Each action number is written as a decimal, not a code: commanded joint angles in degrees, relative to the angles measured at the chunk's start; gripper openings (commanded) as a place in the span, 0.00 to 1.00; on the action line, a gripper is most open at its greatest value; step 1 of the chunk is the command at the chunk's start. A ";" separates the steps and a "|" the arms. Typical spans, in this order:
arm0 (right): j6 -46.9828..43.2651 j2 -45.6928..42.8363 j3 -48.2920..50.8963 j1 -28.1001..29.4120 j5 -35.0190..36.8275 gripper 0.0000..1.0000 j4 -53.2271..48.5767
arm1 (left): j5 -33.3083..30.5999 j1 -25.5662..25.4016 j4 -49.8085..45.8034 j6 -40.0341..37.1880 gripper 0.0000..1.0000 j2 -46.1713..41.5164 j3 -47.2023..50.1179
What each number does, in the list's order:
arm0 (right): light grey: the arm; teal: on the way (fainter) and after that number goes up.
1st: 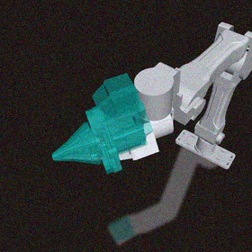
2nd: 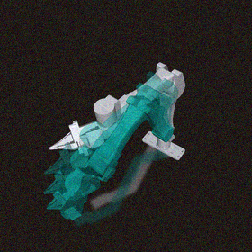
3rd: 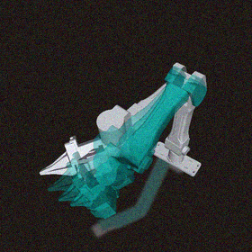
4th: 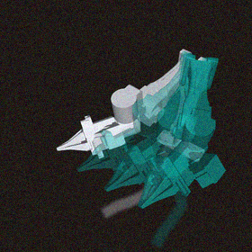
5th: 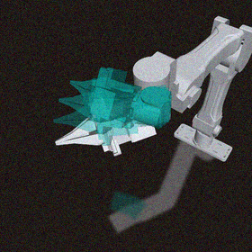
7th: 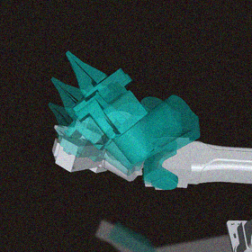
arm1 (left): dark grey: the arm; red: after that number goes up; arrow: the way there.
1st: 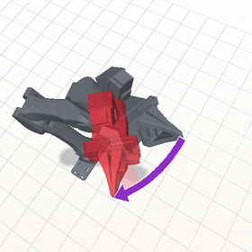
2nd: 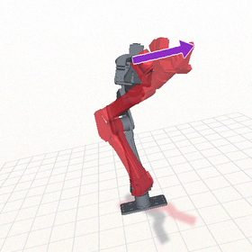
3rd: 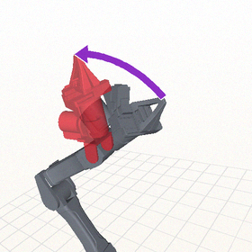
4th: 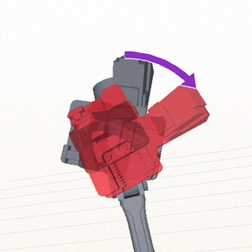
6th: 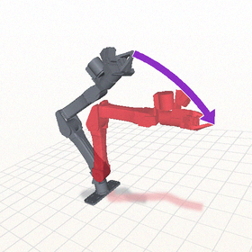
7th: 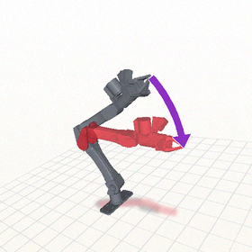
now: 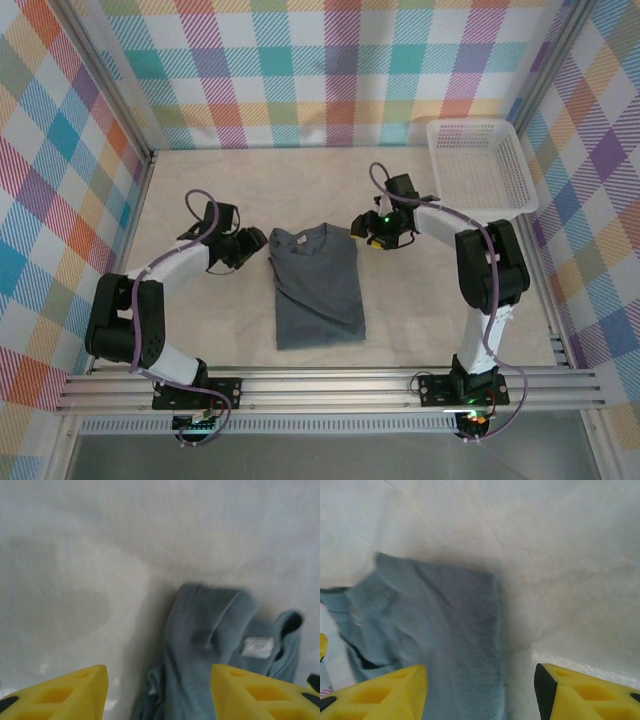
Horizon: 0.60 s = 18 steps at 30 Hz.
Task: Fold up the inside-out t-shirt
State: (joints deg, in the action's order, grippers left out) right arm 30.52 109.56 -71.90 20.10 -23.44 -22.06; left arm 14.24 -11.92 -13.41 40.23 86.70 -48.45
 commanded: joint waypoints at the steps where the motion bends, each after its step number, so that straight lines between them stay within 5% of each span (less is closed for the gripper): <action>1: -2.72 3.49 -1.04 1.42 -1.78 0.59 2.28 | 1.96 -2.93 2.28 -3.16 0.57 1.55 0.81; 18: 0.68 11.24 -6.11 6.18 -7.04 0.45 4.61 | 8.90 -5.07 20.53 6.97 0.55 17.10 -4.29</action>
State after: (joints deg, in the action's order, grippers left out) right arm 31.03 119.55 -78.13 24.95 -27.35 -16.73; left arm 19.84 -15.59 -6.66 44.66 98.80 -50.85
